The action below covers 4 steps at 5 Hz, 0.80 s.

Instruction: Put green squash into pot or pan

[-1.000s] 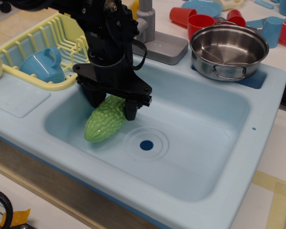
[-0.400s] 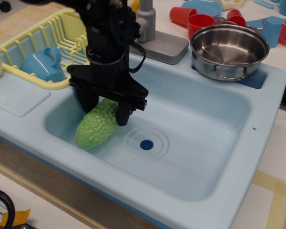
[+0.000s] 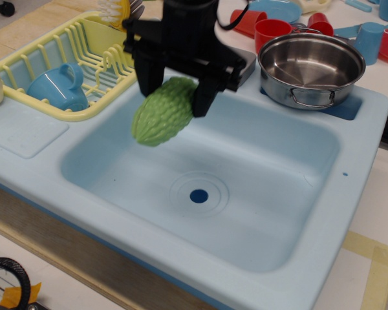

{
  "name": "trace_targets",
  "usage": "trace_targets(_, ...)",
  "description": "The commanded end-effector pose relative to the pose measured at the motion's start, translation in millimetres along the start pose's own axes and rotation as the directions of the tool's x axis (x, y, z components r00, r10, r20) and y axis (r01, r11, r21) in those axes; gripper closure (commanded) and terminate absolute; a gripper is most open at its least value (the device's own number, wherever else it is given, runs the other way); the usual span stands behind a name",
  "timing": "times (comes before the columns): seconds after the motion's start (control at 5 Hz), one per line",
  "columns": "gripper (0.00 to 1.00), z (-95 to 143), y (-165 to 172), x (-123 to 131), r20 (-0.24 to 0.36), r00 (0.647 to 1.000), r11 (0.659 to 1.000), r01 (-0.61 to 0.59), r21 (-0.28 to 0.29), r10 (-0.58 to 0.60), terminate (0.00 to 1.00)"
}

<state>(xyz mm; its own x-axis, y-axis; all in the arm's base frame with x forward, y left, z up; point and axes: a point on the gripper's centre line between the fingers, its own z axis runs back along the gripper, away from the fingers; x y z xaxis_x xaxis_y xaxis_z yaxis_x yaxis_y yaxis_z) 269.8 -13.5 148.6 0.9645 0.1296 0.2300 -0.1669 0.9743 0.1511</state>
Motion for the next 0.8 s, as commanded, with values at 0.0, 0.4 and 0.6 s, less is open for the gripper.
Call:
trace_targets(0.0,1.0,48,-41,32,0.083,0.996,0.997,0.015,-0.07,-0.01,0.0)
trace_targets(0.4,1.0,59,-68,77,0.123,0.986,0.988,0.122,-0.093,-0.11,0.0)
trace_targets(0.6,1.0,53,-77,91,0.138,0.98,0.978,0.164,-0.13,-0.146,0.0)
